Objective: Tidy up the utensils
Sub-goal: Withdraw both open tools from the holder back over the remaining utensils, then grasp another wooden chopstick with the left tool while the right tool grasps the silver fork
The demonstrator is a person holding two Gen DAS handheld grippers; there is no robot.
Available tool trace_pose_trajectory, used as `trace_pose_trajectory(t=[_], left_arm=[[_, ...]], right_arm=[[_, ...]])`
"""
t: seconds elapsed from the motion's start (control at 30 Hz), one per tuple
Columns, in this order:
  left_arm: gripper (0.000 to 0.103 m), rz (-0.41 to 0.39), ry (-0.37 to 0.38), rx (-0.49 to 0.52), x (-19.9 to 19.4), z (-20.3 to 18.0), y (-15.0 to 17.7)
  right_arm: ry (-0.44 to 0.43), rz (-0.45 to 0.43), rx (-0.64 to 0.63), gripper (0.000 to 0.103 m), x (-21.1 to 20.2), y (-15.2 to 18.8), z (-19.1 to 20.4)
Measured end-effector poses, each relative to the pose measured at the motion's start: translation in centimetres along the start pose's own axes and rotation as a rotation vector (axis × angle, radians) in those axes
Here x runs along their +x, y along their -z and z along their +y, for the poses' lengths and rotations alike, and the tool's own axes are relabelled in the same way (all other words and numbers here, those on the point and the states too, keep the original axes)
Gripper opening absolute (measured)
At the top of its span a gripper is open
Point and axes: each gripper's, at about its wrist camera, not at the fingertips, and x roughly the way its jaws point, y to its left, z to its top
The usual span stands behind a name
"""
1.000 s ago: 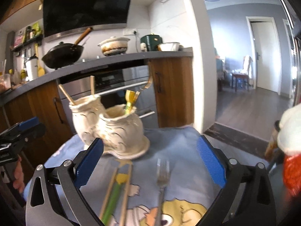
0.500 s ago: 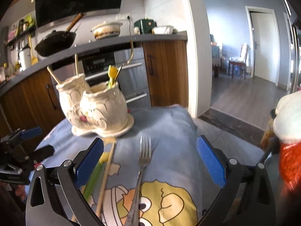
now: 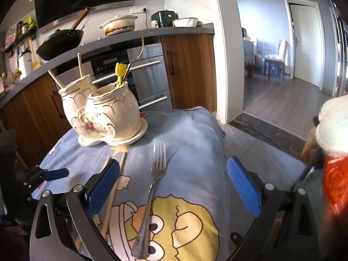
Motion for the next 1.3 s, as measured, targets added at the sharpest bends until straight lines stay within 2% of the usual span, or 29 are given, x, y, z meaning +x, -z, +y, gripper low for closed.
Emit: trace_pose_trajectory(t=[0.2, 0.37, 0.43, 0.57, 0.63, 0.67, 0.83, 0.97, 1.07, 1.3], left_arm=[[0.075, 0.022, 0.010, 0.021, 0.1, -0.8, 0.1], [0.061, 0.034, 0.034, 0.040, 0.4, -1.5, -0.2], [0.055, 0.040, 0.048, 0.040, 0.5, -1.5, -0.3], [0.036, 0.045, 0.080, 0.080, 0.7, -2.1, -0.5], [0.031, 0.045, 0.085, 0.100, 0.6, -2.4, -0.5], [0.029, 0.047, 0.089, 0.106, 0.6, -2.4, -0.5], [0.020, 0.061, 0.095, 0.103, 0.9, -2.0, -0.9], [0.017, 0.075, 0.107, 0.109, 1.6, -1.6, -1.5], [0.015, 0.084, 0.100, 0.120, 1.5, -1.4, -1.6], [0.010, 0.110, 0.082, 0.166, 0.4, 0.6, -0.7]], right_arm=[[0.004, 0.071, -0.046, 0.098, 1.0, 0.5, 0.5], [-0.022, 0.089, -0.068, 0.094, 1.2, 0.8, 1.0], [-0.030, 0.111, -0.081, 0.082, 1.6, 1.0, 1.3], [-0.032, 0.171, -0.095, 0.062, 3.0, 1.6, 1.9], [-0.057, 0.201, -0.093, 0.051, 3.5, 1.8, 2.1], [-0.066, 0.217, -0.094, 0.048, 3.8, 1.8, 2.2], [-0.036, 0.266, -0.108, 0.030, 5.1, 2.0, 2.8], [-0.013, 0.269, -0.133, 0.022, 5.5, 1.9, 3.1], [-0.016, 0.269, -0.156, 0.010, 5.4, 2.0, 3.6], [-0.026, 0.284, -0.158, 0.006, 4.7, 2.0, 3.6]])
